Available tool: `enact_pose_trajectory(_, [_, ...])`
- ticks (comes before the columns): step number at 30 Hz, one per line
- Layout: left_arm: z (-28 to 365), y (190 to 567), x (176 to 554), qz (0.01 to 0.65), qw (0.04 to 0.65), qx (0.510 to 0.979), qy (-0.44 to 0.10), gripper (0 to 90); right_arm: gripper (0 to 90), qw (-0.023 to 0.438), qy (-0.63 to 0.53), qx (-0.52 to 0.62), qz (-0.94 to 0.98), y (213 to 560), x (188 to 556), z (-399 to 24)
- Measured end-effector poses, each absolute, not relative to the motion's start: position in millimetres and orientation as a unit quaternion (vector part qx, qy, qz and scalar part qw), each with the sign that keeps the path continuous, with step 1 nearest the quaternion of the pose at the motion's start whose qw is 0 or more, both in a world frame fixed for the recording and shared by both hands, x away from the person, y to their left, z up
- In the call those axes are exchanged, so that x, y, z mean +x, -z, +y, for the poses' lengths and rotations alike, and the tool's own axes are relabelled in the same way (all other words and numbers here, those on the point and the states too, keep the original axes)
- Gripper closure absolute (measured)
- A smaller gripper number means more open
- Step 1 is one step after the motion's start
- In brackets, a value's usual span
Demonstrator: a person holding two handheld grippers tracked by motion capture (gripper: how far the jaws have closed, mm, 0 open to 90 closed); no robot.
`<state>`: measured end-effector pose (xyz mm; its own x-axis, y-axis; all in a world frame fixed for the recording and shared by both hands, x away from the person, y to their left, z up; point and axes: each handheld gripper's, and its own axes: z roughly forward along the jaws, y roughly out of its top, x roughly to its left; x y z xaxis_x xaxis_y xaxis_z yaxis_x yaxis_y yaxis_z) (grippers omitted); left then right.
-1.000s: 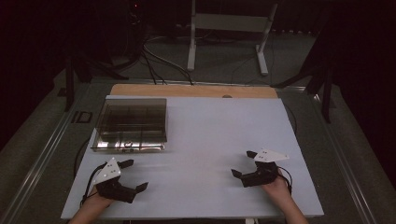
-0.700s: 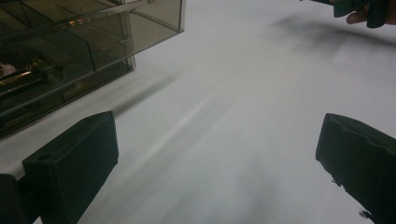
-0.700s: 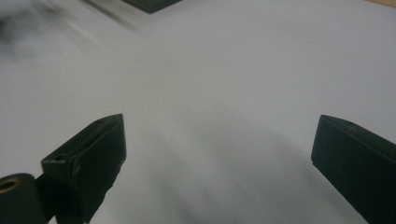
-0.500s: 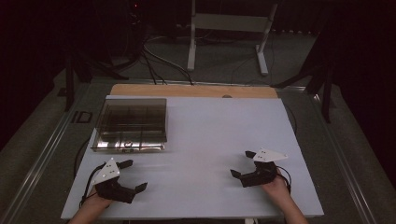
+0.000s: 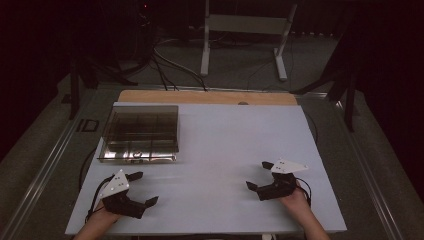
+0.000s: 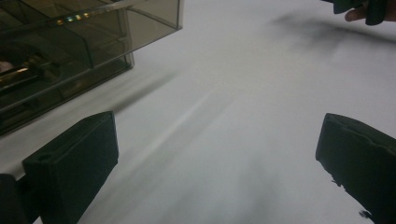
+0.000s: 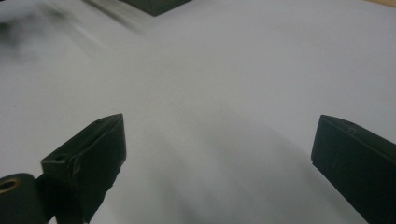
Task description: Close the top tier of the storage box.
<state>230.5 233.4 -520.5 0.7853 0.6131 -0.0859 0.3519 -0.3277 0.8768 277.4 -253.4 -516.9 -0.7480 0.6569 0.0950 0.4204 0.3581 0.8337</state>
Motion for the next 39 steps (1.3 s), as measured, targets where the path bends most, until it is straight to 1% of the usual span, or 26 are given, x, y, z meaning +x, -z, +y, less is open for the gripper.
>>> enact_pose_trajectory(16, [231,515,228,0.286,0.516,0.798,-0.119,0.0,3.6,0.123,-0.465,0.329,0.812,516,277,-252])
enact_pose_trajectory(22, [231,509,227,0.285,0.521,0.796,-0.123,0.0,3.6,0.125,-0.465,0.329,0.812,515,277,-252])
enact_pose_trajectory(30, [232,493,223,0.285,0.534,0.786,-0.128,0.0,3.6,0.123,-0.467,0.328,0.812,515,276,-252])
enact_pose_trajectory(37, [232,486,225,0.295,0.531,0.781,-0.143,0.0,3.6,0.123,-0.468,0.327,0.812,515,276,-252])
enact_pose_trajectory(39, [233,483,226,0.296,0.529,0.783,-0.139,0.0,3.6,0.122,-0.469,0.328,0.811,515,276,-252])
